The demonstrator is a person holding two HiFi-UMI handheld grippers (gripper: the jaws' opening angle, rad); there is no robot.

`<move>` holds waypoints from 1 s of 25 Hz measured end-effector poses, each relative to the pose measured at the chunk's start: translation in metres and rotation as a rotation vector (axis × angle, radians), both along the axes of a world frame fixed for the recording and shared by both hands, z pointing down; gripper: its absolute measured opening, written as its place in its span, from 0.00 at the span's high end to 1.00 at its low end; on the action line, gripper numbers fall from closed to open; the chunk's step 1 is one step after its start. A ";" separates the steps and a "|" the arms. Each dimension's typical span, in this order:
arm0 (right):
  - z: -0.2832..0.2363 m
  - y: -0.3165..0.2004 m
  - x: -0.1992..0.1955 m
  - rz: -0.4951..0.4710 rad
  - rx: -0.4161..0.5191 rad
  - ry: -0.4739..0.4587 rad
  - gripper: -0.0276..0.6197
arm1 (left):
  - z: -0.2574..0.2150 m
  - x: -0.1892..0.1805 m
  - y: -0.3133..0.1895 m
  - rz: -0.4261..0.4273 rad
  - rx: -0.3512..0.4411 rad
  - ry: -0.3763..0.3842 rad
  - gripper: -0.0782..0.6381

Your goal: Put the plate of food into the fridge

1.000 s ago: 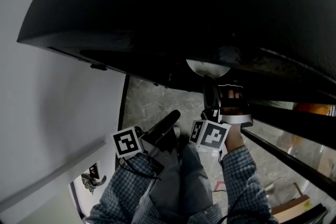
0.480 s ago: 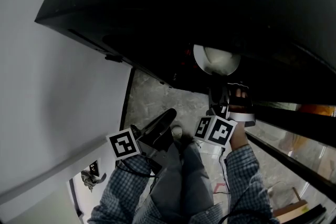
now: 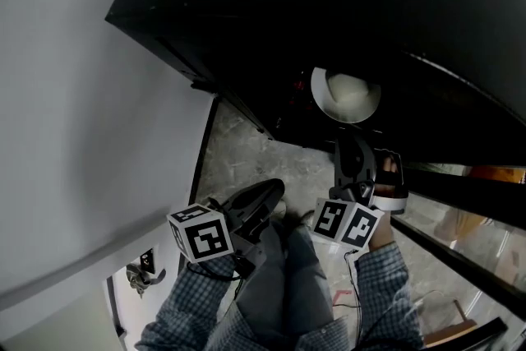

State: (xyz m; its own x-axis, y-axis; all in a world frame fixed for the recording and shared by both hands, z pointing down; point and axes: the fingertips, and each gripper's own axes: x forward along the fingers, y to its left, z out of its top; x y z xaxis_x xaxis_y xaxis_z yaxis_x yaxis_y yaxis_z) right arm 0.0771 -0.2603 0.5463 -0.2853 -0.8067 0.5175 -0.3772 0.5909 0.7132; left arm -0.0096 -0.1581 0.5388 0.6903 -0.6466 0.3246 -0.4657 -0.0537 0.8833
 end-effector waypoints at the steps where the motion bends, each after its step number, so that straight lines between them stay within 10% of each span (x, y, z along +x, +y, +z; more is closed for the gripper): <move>1: -0.005 0.004 0.002 0.010 -0.004 -0.021 0.85 | -0.003 0.002 0.001 0.015 0.009 -0.016 0.88; 9: -0.027 0.051 0.008 0.052 -0.146 -0.185 0.95 | -0.033 0.005 0.004 0.036 0.047 -0.039 0.88; 19: -0.109 0.070 0.025 0.207 -0.370 -0.700 0.95 | -0.108 0.036 0.004 0.156 0.165 -0.078 0.88; 25: -0.152 0.078 0.036 0.246 -0.416 -0.856 0.95 | -0.157 0.050 0.004 0.180 0.237 -0.066 0.88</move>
